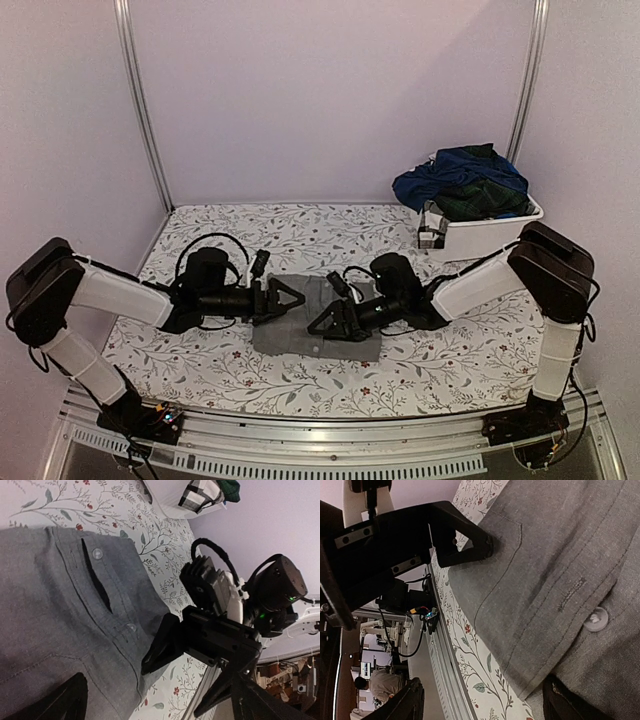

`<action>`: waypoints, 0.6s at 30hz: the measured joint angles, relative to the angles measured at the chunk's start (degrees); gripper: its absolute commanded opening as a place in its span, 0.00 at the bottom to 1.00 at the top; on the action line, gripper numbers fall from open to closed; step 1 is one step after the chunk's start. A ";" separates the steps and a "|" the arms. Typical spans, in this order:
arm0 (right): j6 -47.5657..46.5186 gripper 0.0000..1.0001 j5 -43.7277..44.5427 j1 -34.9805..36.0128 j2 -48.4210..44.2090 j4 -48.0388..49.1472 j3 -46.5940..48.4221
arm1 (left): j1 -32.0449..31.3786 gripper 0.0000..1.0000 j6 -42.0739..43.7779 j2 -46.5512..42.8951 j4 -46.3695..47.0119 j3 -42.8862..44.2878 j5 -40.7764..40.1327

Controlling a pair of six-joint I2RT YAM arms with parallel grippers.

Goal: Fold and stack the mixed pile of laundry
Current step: Smooth out the square-folded shirt at the center of the board.

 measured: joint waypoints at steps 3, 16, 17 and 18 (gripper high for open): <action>4.07 0.81 -0.24 -0.66 2.64 6.75 -3.13 | -0.15 1.00 -3.76 3.87 2.69 -3.39 -0.59; 11.61 0.79 -4.90 -2.86 -0.20 19.41 -14.51 | 0.28 1.00 -6.38 -0.85 3.41 -11.04 -4.76; 10.97 0.78 -5.18 -2.89 -1.95 17.86 -14.51 | 0.11 1.00 -4.81 -3.32 0.39 -9.75 -5.35; 10.05 0.75 -5.40 -2.97 -3.76 16.31 -14.29 | -0.13 1.00 -3.34 -5.29 -1.99 -8.07 -5.84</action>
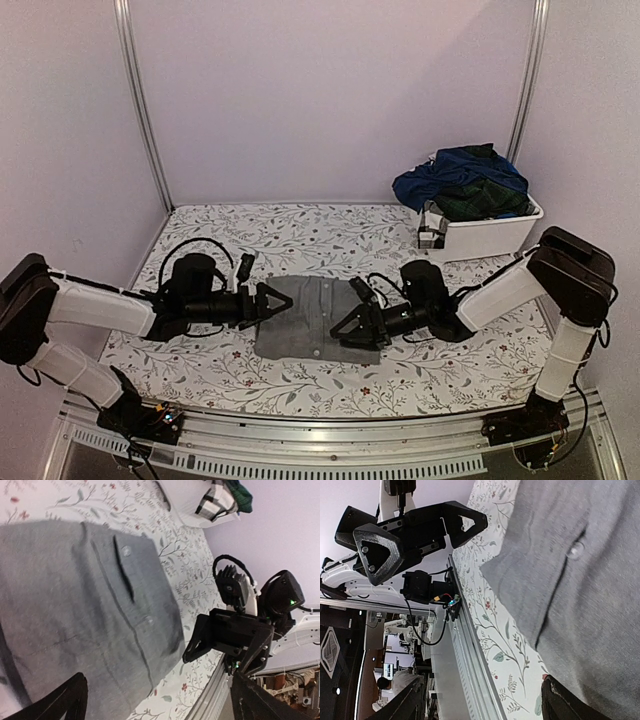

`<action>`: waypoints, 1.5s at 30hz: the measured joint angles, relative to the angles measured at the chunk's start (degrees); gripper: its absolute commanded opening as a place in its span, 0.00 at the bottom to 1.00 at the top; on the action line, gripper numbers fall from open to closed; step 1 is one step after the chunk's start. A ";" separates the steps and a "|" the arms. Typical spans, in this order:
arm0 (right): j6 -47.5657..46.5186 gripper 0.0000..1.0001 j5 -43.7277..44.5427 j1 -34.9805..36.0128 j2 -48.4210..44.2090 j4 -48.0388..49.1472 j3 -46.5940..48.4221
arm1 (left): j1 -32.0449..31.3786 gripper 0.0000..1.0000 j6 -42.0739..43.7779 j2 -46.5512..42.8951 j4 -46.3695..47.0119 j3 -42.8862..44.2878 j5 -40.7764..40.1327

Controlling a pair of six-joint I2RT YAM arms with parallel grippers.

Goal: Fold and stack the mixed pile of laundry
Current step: Smooth out the square-folded shirt at the center of the board.

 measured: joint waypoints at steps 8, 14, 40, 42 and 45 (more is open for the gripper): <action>-6.25 0.62 0.02 -6.01 -0.81 -7.82 15.47 | 1.49 1.00 7.67 0.87 -2.80 15.58 1.05; -9.05 0.60 1.33 -9.33 9.53 -11.08 27.52 | 6.08 1.00 7.52 16.44 3.15 21.51 4.85; -37.29 0.56 17.75 -10.10 14.01 -42.60 39.82 | 16.39 0.73 5.57 10.45 -2.12 8.07 -3.06; -38.40 0.56 19.74 -9.86 10.34 -43.65 37.27 | 15.52 0.70 6.64 10.40 -5.05 8.09 -4.15; -39.01 0.56 21.09 -9.99 5.42 -44.22 31.23 | 11.32 0.63 9.90 10.12 -11.91 10.36 -6.97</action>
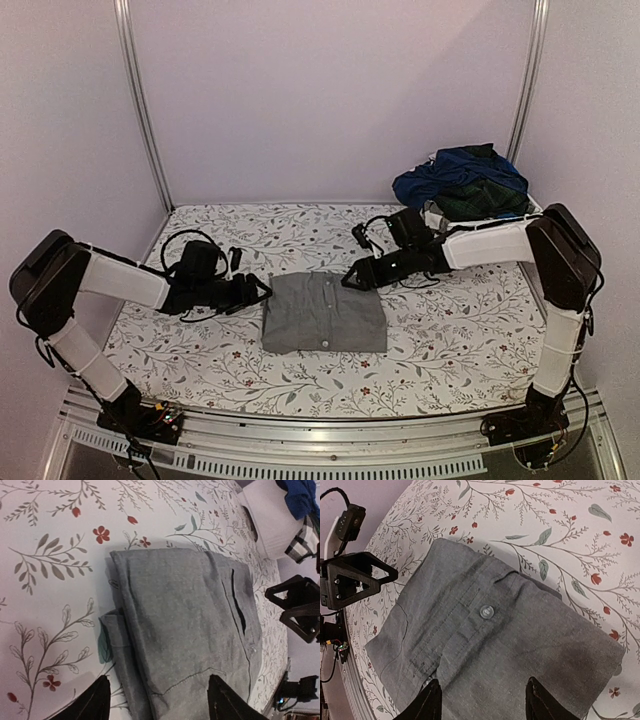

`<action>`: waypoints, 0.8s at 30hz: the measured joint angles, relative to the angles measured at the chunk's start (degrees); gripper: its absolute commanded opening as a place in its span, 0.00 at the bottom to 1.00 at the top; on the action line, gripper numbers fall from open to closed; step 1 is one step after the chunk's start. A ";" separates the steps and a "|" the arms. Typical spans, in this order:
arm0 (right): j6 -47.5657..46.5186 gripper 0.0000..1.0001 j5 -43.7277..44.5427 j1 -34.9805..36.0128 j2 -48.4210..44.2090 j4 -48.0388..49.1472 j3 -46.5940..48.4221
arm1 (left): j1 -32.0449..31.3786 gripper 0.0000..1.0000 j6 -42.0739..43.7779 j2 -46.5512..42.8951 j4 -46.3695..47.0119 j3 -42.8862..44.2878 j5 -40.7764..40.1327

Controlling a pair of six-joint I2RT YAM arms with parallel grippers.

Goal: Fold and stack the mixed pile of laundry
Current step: Smooth out the square-folded shirt at the center of the board.

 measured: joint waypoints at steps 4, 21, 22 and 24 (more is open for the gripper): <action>0.57 0.54 -0.28 -2.01 -2.32 1.05 -7.65 | -3.54 0.57 1.92 0.02 -3.78 4.52 -1.68; 7.19 0.54 -10.45 -11.54 1.79 10.03 -12.20 | -2.95 0.56 3.43 13.27 -8.35 14.91 -3.43; 7.63 0.51 -11.28 -11.54 2.23 10.69 -12.07 | -2.95 0.55 3.37 13.53 -8.26 15.13 -3.13; 8.57 0.49 -13.57 -11.56 3.39 12.57 -11.93 | -2.95 0.51 3.32 13.97 -7.41 15.26 -2.25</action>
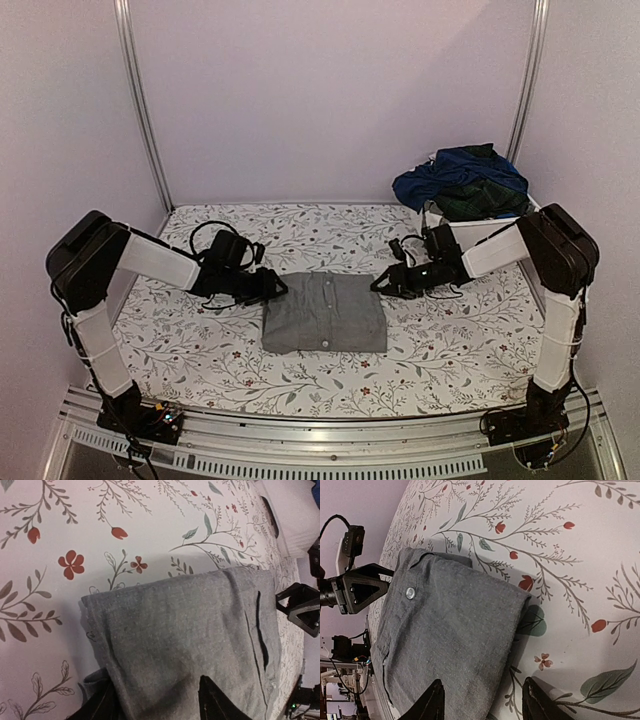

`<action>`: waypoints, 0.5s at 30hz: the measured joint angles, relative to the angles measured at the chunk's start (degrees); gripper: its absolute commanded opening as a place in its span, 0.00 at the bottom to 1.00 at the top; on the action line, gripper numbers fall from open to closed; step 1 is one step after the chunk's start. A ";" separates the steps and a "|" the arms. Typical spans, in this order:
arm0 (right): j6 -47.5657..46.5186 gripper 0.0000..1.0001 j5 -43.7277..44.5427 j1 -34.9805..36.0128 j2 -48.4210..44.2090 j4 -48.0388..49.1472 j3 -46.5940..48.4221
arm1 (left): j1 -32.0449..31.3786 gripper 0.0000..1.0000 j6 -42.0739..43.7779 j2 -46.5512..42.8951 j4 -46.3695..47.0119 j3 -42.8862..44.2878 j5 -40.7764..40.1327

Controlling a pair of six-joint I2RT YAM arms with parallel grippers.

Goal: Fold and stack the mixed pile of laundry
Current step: Smooth out the square-folded shirt at the center of the board.

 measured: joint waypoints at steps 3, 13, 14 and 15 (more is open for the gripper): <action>1.46 0.46 -3.08 -0.04 1.07 1.90 0.00 | 0.00 0.46 0.07 0.31 1.07 0.00 1.79; 4.92 0.21 -7.93 0.44 1.66 3.13 -0.11 | -0.13 0.00 1.46 -0.70 3.34 -0.13 5.84; 4.87 0.17 -8.07 0.52 1.40 3.17 -0.13 | -0.13 0.00 1.60 -1.64 3.34 -0.46 5.81; 4.98 0.14 -8.15 0.70 0.96 3.15 -0.13 | -0.11 0.00 1.57 -2.89 3.32 -0.87 5.79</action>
